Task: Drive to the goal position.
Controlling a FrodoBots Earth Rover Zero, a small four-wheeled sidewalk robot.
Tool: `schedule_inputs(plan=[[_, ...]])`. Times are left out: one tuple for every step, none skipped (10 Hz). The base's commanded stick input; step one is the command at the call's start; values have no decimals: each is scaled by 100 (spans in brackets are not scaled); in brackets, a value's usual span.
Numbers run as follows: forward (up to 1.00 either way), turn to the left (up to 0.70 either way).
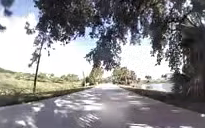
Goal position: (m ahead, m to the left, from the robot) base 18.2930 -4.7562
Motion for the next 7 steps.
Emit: schedule_inputs(plan=[[85, 0], [85, 0], [85, 0], [85, 0], [85, 0], [85, 0], [85, 0]])
